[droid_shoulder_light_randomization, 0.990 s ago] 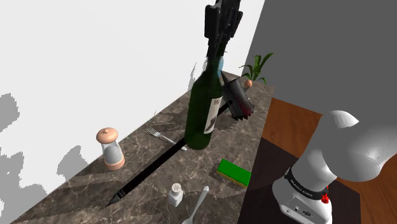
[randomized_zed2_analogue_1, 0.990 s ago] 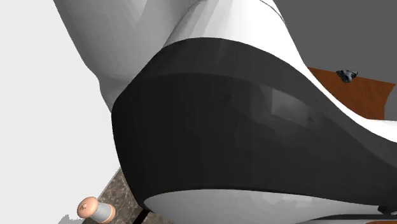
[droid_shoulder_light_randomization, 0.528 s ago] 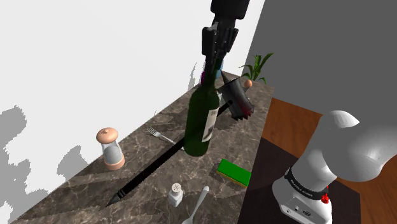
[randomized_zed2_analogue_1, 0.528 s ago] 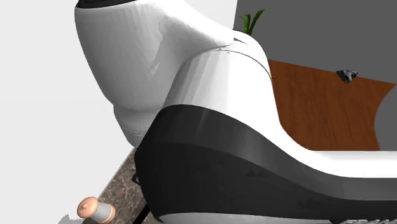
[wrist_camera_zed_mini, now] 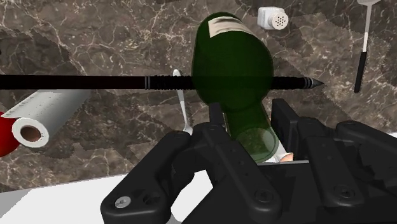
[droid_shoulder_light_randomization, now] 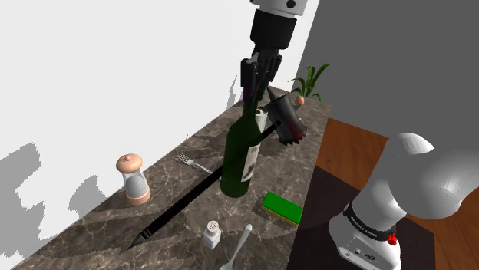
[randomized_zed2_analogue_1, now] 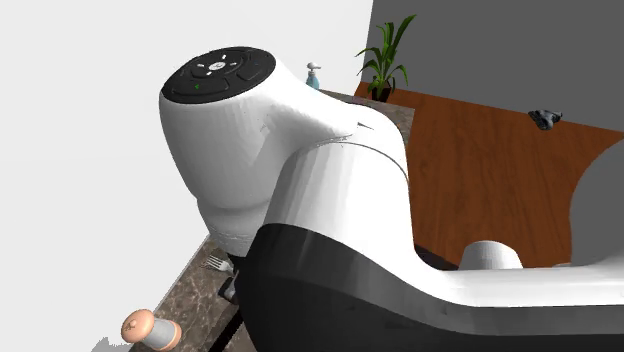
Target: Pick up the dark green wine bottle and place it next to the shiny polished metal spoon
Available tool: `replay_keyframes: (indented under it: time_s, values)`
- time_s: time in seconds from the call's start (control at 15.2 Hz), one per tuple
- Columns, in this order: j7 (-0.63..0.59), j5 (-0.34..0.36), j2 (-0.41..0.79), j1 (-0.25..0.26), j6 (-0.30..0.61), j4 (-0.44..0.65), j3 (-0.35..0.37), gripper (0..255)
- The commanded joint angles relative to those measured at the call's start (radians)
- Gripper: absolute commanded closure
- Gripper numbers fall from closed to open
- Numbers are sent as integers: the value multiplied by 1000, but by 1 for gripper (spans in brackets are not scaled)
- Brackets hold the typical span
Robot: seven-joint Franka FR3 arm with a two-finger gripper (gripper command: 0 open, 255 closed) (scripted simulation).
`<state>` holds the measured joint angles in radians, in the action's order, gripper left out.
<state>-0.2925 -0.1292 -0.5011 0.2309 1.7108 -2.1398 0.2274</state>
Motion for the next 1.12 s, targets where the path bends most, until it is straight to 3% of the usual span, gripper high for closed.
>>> replay_keyframes:
  time_s: [0.0,1.06]
  values:
    - [1,-2,-3,1,30,-32,2,255]
    - [9,-18,-1,9,245,-245,21,255]
